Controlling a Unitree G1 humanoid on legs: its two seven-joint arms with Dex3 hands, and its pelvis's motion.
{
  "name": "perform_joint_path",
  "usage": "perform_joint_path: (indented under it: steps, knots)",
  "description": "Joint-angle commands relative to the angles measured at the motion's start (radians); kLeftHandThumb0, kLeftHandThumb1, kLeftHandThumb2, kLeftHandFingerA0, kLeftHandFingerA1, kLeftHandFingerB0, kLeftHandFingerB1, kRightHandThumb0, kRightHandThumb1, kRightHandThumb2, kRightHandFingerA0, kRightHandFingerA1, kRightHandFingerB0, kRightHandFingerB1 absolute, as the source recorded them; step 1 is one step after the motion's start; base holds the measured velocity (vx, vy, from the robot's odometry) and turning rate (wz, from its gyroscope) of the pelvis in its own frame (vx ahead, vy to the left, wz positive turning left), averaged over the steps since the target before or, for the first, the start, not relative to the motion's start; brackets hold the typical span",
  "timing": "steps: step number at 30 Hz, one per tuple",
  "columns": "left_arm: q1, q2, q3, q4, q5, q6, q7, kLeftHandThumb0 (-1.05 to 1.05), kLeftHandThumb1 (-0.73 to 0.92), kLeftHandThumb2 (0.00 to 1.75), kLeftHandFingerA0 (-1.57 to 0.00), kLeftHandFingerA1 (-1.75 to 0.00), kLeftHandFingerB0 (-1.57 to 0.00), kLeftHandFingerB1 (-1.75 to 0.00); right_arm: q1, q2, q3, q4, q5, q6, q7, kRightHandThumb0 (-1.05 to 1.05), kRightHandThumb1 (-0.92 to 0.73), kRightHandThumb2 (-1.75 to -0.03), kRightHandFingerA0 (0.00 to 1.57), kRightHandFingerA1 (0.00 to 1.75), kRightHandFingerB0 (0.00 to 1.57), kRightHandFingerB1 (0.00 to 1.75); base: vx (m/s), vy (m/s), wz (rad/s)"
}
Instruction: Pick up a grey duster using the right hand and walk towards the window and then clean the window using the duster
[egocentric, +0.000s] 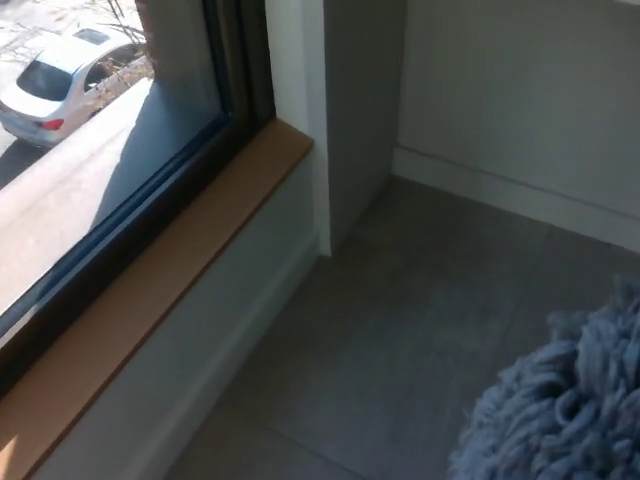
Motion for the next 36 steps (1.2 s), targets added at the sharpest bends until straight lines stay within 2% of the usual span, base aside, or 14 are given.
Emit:
perform_joint_path:
  steps: [1, 2, 3, 8, 9, 10, 11, 17, 18, 20, 23, 24, 30, 36]
  knots:
    - [0.002, 0.021, 0.007, 0.001, -0.016, -0.064, -0.007, -0.09, 0.70, 0.75, -1.05, -1.11, -0.92, -0.95, -0.018, -0.005, 0.059, 0.034, -0.055, -0.001, -0.006, -0.35, -0.49, -1.05, 1.08, 1.75, 0.86, 1.75, 0.24, -0.035, -0.68]
    - [0.002, 0.021, 0.007, 0.001, -0.017, -0.064, -0.007, -0.09, 0.70, 0.75, -1.05, -1.11, -0.92, -0.95, -0.018, -0.005, 0.060, 0.035, -0.056, -0.003, -0.007, -0.35, -0.49, -1.05, 1.08, 1.75, 0.86, 1.75, 0.25, -0.031, -0.62]
    - [0.002, 0.021, 0.005, 0.000, -0.014, -0.066, -0.002, -0.07, 0.67, 0.81, -1.07, -1.13, -0.91, -0.96, -0.042, 0.001, 0.060, 0.059, -0.069, -0.015, -0.009, -0.37, -0.37, -1.30, 1.05, 1.75, 0.83, 1.74, 0.20, 0.004, -0.66]
    - [0.002, 0.024, 0.004, -0.002, -0.017, -0.070, -0.001, -0.12, 0.71, 0.73, -1.06, -1.14, -0.91, -0.93, -0.069, 0.003, 0.051, 0.081, -0.082, -0.009, -0.020, -0.33, -0.39, -1.34, 1.04, 1.75, 0.82, 1.70, 0.33, 0.133, -0.39]
    - [0.002, 0.025, 0.004, 0.000, -0.017, -0.071, -0.001, -0.12, 0.71, 0.73, -1.06, -1.14, -0.91, -0.93, -0.074, 0.001, 0.049, 0.087, -0.089, -0.011, -0.019, -0.33, -0.39, -1.34, 1.04, 1.75, 0.82, 1.70, 0.31, 0.190, -0.73]
    - [0.001, 0.024, 0.002, -0.001, -0.015, -0.070, 0.003, -0.10, 0.70, 0.76, -1.06, -1.13, -0.90, -0.94, -0.078, 0.000, 0.043, 0.093, -0.084, -0.010, -0.016, -0.35, -0.47, -1.17, 1.02, 1.75, 0.85, 1.67, 0.29, 0.199, -0.84]
    - [-0.002, 0.026, 0.002, 0.007, -0.014, -0.066, 0.004, -0.10, 0.71, 0.73, -1.05, -1.11, -0.92, -0.93, -0.080, 0.005, 0.035, 0.101, -0.076, 0.005, -0.023, -0.32, -0.42, -1.25, 1.03, 1.75, 0.85, 1.66, 0.38, 0.096, -0.33]
    - [-0.005, 0.023, 0.009, 0.012, -0.026, -0.068, -0.005, -0.10, 0.71, 0.72, -1.06, -1.13, -0.92, -0.94, -0.080, 0.009, 0.031, 0.118, -0.082, -0.003, -0.017, -0.30, -0.42, -1.23, 1.04, 1.75, 0.88, 1.65, 0.28, 0.001, -0.36]
    - [-0.006, 0.026, 0.004, 0.015, -0.019, -0.067, 0.002, -0.10, 0.71, 0.73, -1.08, -1.13, -0.92, -0.94, -0.078, 0.007, 0.032, 0.118, -0.087, -0.001, -0.019, -0.32, -0.37, -1.30, 1.05, 1.75, 0.84, 1.71, 0.24, -0.070, -0.22]
    - [-0.007, 0.031, -0.001, 0.020, -0.011, -0.070, 0.007, -0.11, 0.71, 0.72, -1.06, -1.13, -0.91, -0.92, -0.076, 0.009, 0.032, 0.117, -0.088, 0.004, -0.023, -0.32, -0.37, -1.26, 1.04, 1.75, 0.84, 1.70, 0.29, -0.136, -0.22]
    - [-0.008, 0.035, 0.001, 0.024, -0.015, -0.065, 0.007, -0.10, 0.70, 0.74, -1.07, -1.11, -0.92, -0.91, -0.076, 0.011, 0.033, 0.119, -0.088, -0.005, -0.018, -0.32, -0.34, -1.34, 1.05, 1.75, 0.84, 1.70, 0.38, -0.223, -0.13]
    - [-0.007, 0.034, 0.002, 0.025, -0.017, -0.068, 0.003, -0.10, 0.70, 0.74, -1.07, -1.11, -0.92, -0.91, -0.077, 0.011, 0.033, 0.119, -0.090, -0.006, -0.018, -0.34, -0.41, -1.23, 1.05, 1.75, 0.82, 1.74, 0.46, -0.215, -0.86]
    - [0.000, 0.021, 0.000, 0.009, -0.019, -0.087, -0.003, -0.11, 0.70, 0.74, -1.07, -1.13, -0.92, -0.97, -0.093, 0.010, 0.023, 0.124, -0.079, 0.000, -0.009, -0.33, -0.37, -1.33, 1.05, 1.75, 0.84, 1.69, 0.33, -0.115, -0.16]
    - [-0.003, 0.027, -0.004, 0.018, -0.017, -0.074, 0.001, -0.10, 0.70, 0.76, -1.09, -1.13, -0.93, -0.96, -0.086, 0.012, 0.027, 0.114, -0.089, 0.009, -0.023, -0.29, -0.37, -1.32, 1.04, 1.75, 0.86, 1.68, 0.27, 0.067, -0.33]
